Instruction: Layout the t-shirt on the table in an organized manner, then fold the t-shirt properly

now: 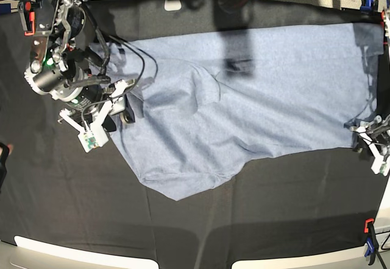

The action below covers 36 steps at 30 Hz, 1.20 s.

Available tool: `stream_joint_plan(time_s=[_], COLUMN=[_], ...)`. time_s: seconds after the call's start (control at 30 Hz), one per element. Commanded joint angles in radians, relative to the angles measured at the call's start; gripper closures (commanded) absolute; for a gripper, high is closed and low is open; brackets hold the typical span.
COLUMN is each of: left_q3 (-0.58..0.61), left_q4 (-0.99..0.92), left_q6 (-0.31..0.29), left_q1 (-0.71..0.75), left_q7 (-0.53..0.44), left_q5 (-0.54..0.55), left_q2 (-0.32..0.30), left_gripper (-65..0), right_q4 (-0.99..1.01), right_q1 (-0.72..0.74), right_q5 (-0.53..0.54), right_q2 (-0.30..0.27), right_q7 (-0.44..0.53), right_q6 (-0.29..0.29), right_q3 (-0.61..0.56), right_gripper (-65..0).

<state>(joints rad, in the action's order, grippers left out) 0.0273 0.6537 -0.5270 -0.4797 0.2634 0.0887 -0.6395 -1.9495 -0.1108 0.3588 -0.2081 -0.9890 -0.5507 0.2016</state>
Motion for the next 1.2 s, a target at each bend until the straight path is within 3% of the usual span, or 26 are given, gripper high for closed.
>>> stream_joint_plan(time_s=[0.0, 0.1, 0.27, 0.33, 0.37, 0.47, 0.53, 0.6, 0.87, 0.93, 1.07, 1.17], left_q3=[-0.005, -0.005, -0.005, -0.005, -0.006, -0.008, -0.008, -0.021, -0.094, -0.094, -0.094, -0.094], left_q4=[0.012, 0.002, -0.007, 0.0, 0.011, 0.063, 0.097, 0.126, 0.169, 0.169, 0.169, 0.169], left_q6=[0.01, 0.015, 0.015, 0.024, 0.053, 0.237, 0.356, 0.429, 0.411, 0.367, 0.244, 0.223], left_q1=[-0.019, -0.006, 0.015, 0.012, 0.011, 0.011, 0.012, 0.011, 0.029, 0.048, 0.075, 0.091], left_q7=[-0.01, 0.021, 0.076, 0.077, 0.077, 0.062, 0.023, -0.008, -0.018, -0.019, -0.002, 0.004], left_q5=[0.005, 0.006, 0.01, 0.041, 0.098, 0.299, 0.366, 0.387, 0.459, 0.459, 0.44, 0.394], left_q2=[-0.015, -0.005, -0.002, -0.014, -0.026, -0.077, -0.109, -0.125, -0.111, -0.104, -0.072, -0.041], left_gripper=[-27.4, -20.4, 0.0, 0.0, 0.0, 0.0, 0.0, 0.0, 0.0, -0.4, -12.3, -14.7], right_q4=[-0.015, -0.015, -0.015, -0.015, -0.015, -0.015, -0.015, -0.013, 0.093, 0.159, 0.319, 0.43], right_q1=[0.016, 0.016, 0.016, 0.017, 0.017, 0.017, 0.022, 0.029, 0.107, 0.155, 0.301, 0.431], right_q5=[0.011, 0.011, 0.017, 0.018, 0.013, 0.01, 0.011, 0.011, 0.01, 0.007, 0.003, -0.06], right_q2=[-0.008, -0.008, -0.008, -0.008, -0.008, -0.008, -0.008, -0.007, 0.036, 0.045, 0.051, 0.072], right_q7=[0.022, 0.022, 0.024, 0.033, 0.044, 0.069, 0.069, 0.069, 0.089, 0.097, 0.093, 0.065], right_q6=[-0.003, -0.003, -0.003, -0.003, -0.003, -0.003, -0.003, -0.003, -0.003, -0.003, -0.003, -0.003], right_q3=[0.003, 0.003, 0.003, 0.003, 0.003, 0.003, 0.003, 0.003, -0.003, -0.016, -0.079, -0.15], right_gripper=[-26.7, -26.7, -26.7, -26.7, -26.7, -26.7, -26.7, -26.7, -26.7, -26.7, -26.7, -26.7])
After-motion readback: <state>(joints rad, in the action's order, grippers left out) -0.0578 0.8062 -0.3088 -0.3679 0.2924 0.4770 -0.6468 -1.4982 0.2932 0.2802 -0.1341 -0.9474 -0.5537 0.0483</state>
